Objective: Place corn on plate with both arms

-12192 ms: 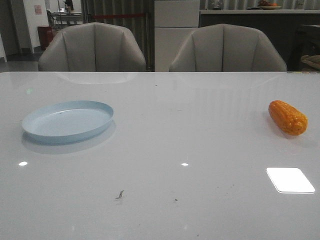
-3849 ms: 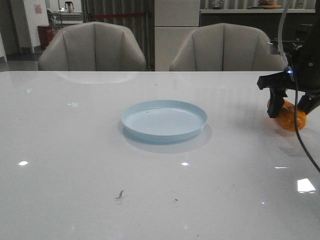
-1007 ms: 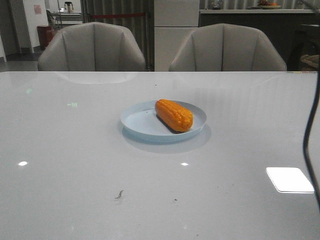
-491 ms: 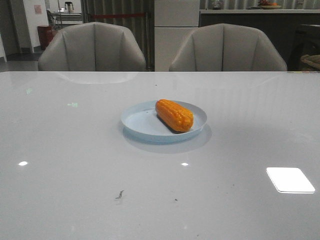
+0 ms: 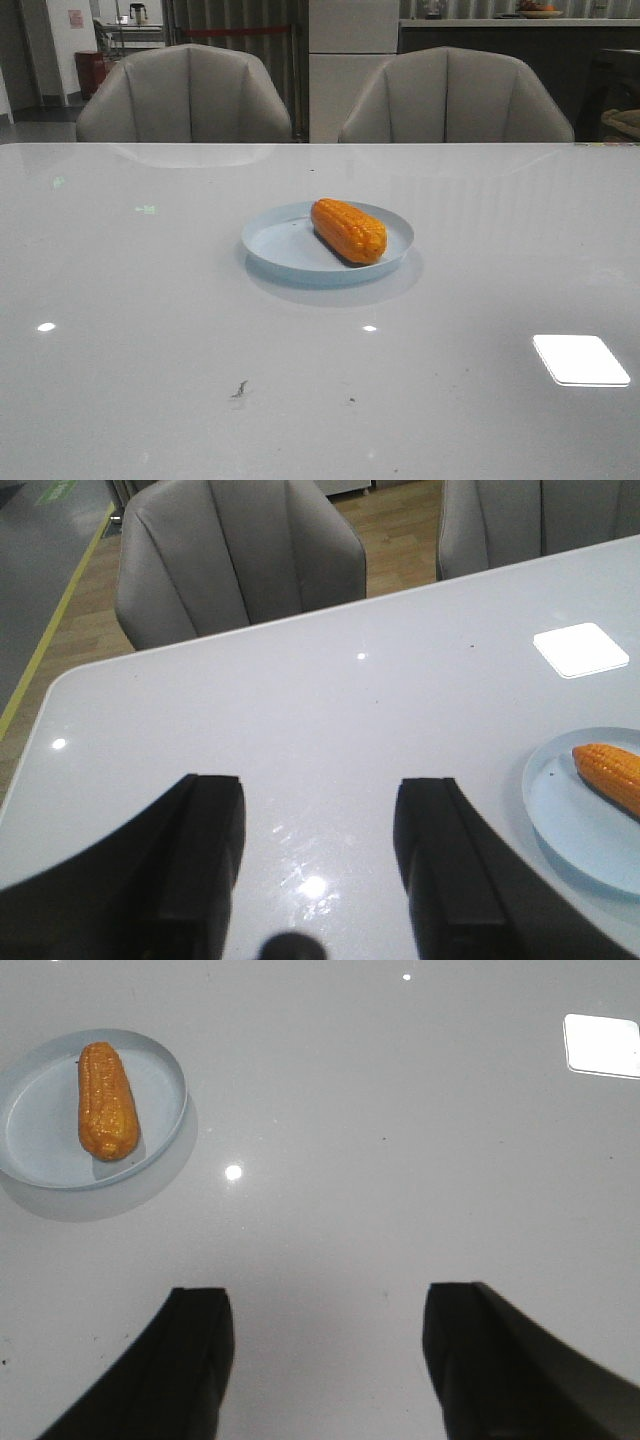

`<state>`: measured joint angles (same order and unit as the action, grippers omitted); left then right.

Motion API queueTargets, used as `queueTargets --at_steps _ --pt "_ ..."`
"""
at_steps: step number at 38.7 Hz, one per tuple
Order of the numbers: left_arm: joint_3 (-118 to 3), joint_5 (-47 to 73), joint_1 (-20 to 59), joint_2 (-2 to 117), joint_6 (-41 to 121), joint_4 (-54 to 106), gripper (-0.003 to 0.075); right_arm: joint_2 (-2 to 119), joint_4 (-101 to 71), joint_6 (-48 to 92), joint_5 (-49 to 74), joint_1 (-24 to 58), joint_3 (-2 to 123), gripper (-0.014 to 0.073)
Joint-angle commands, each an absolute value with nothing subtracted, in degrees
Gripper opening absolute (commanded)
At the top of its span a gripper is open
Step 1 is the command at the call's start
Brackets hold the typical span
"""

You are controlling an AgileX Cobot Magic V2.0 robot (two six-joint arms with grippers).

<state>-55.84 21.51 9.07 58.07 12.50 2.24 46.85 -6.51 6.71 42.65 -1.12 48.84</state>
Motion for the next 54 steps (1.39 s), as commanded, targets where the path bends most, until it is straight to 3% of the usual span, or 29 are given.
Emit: queueTargets --at_steps 1,8,18,44,50,54 --pt "-57.6 17.0 9.0 58.7 12.3 2.5 0.0409 46.6 -7.0 7.5 38.1 -1.4 50.4 0.0519" --pt "-57.6 17.8 9.0 60.2 12.3 2.9 0.0365 46.6 -7.0 7.5 38.1 -1.4 50.4 0.0519" --pt "-57.6 17.8 9.0 60.3 12.3 6.0 0.0087 46.6 -7.0 7.5 38.1 -1.4 50.4 0.0519" --pt "-57.6 18.8 9.0 59.1 12.3 6.9 0.0094 46.6 -7.0 7.5 38.1 -1.4 50.4 0.0519" --pt "-55.5 19.0 9.0 54.4 11.7 6.9 0.0094 46.6 -7.0 7.5 38.1 -1.4 50.4 0.0519" --pt "-49.3 12.4 9.0 48.2 11.6 5.8 0.0094 46.6 -7.0 7.5 38.1 -1.4 50.4 0.0519"
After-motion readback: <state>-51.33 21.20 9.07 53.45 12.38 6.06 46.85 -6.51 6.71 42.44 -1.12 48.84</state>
